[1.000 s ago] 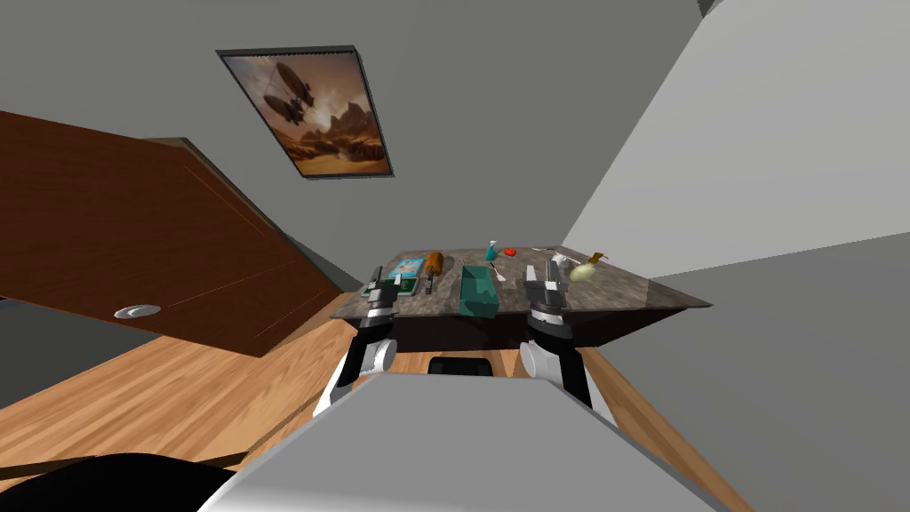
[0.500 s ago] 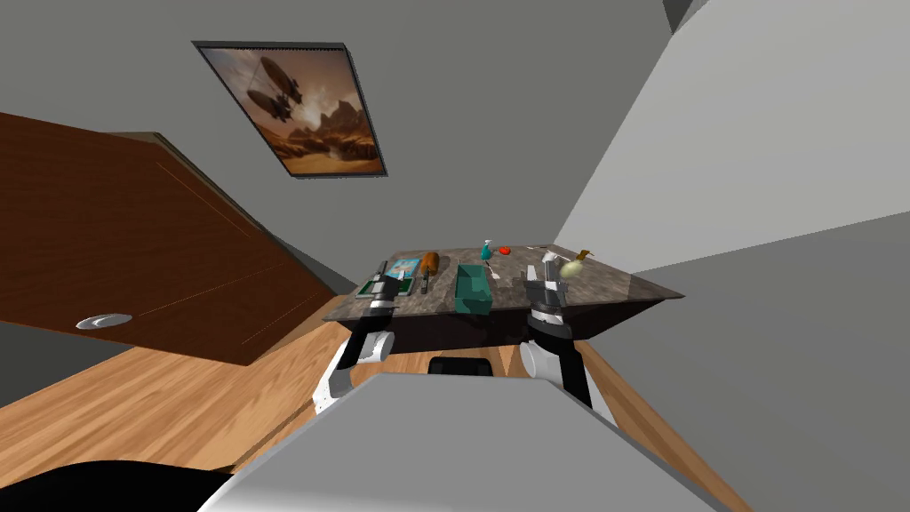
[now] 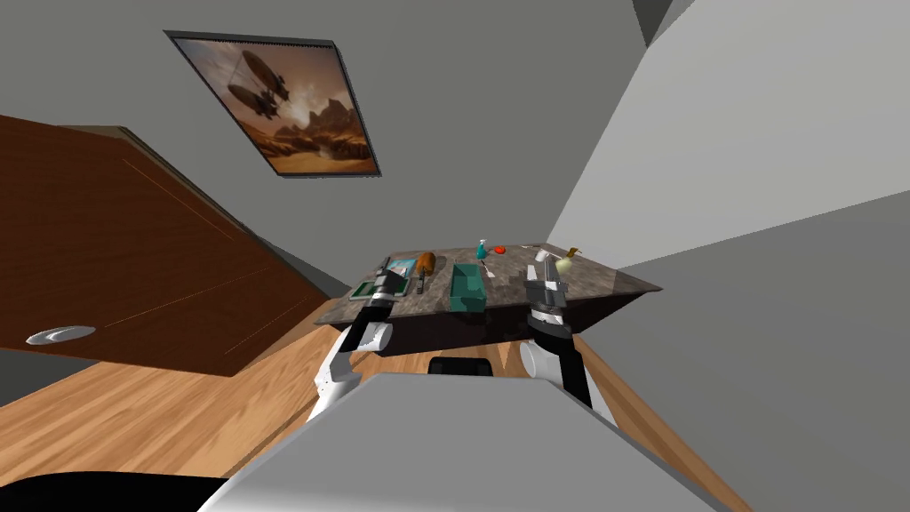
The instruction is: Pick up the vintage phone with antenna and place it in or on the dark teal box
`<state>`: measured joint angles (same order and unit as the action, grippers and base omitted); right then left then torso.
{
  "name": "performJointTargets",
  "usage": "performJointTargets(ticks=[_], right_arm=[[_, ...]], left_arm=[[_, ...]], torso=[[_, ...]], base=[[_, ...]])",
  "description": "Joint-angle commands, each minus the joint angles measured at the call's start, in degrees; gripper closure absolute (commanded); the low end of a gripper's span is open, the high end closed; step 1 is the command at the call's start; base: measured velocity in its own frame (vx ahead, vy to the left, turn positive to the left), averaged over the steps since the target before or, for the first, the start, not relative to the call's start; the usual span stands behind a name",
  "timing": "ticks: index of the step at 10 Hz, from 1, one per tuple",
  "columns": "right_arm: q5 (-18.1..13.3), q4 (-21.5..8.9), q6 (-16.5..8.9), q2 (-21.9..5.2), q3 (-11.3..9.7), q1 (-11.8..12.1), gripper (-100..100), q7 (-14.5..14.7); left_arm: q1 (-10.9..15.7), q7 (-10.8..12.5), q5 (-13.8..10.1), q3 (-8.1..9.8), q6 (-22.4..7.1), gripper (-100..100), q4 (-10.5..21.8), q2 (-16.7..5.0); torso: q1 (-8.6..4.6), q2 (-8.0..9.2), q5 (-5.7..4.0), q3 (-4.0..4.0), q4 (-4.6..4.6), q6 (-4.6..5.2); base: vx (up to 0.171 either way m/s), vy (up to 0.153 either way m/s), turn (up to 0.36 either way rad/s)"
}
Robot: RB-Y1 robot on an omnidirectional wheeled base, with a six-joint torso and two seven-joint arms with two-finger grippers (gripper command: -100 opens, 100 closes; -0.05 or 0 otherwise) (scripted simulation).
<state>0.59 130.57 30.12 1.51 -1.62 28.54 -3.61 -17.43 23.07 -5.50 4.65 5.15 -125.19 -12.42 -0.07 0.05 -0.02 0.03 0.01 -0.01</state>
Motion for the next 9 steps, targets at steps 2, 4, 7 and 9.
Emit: performJointTargets(ticks=[2,4,7,9], right_arm=[[0.0,0.0,0.0,0.0,0.0,0.0,0,0.0],[0.0,0.0,0.0,0.0,0.0,0.0,0,0.0],[0.0,0.0,0.0,0.0,0.0,0.0,0,0.0],[0.0,0.0,0.0,0.0,0.0,0.0,0,0.0]], left_arm=[[1.9,2.7,-0.2,0.77,-3.6,-100,0.5,-1.4],[3.7,5.0,-0.3,1.42,-6.6,-100,1.0,-2.5],[7.3,10.0,-0.7,2.84,-11.3,-100,2.4,-4.7],[9.1,12.6,-0.9,3.59,-14.4,-100,3.2,-5.7]], torso=[[-0.01,-0.01,0.0,-0.01,0.0,0.02],[-0.03,0.0,-0.01,0.0,0.0,0.02],[0.0,0.0,0.0,0.0,0.0,-0.01],[0.02,-0.02,0.0,-0.01,0.0,-0.01]], base=[[-0.012,-0.023,-0.065],[-0.017,-0.026,-0.063],[-0.014,-0.024,-0.084],[-0.013,-0.02,-0.078]])
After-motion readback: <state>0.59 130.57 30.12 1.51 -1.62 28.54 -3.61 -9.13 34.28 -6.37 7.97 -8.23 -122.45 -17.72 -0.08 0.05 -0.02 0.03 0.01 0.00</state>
